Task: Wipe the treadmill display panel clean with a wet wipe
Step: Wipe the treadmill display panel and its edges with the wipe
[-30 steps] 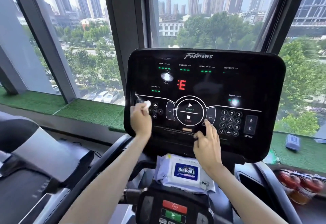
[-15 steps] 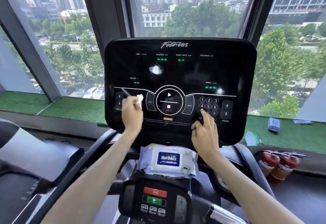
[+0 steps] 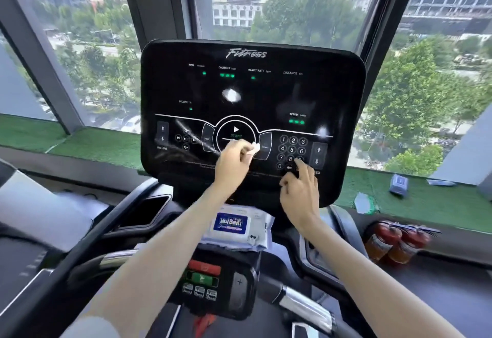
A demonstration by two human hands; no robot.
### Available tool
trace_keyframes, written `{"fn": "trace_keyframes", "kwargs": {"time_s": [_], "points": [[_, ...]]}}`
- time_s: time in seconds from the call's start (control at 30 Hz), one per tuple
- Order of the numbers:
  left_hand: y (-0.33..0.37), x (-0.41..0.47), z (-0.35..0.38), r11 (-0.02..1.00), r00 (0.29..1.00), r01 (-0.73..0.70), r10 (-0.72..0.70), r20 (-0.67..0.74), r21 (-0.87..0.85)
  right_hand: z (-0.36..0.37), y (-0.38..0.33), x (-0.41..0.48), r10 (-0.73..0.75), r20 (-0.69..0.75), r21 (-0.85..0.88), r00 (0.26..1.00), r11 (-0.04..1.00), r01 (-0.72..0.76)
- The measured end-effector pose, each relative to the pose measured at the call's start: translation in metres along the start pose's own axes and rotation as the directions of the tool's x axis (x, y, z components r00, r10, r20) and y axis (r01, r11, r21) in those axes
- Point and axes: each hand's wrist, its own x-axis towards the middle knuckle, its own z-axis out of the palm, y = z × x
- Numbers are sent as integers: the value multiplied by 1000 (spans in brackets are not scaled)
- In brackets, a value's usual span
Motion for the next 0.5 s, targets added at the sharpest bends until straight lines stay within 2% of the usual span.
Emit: {"fn": "trace_keyframes", "kwargs": {"time_s": [0.13, 0.33, 0.5], "points": [[-30, 20, -41, 995, 993, -79, 73, 98, 59, -6, -18, 4, 83, -16, 79, 996, 994, -82], [-16, 10, -63, 969, 930, -233, 196, 309, 85, -5, -64, -4, 158, -89, 123, 983, 981, -147], [-4, -13, -64, 930, 817, -368, 314, 484, 18, -13, -95, -33, 262, -101, 104, 960, 962, -252]]}}
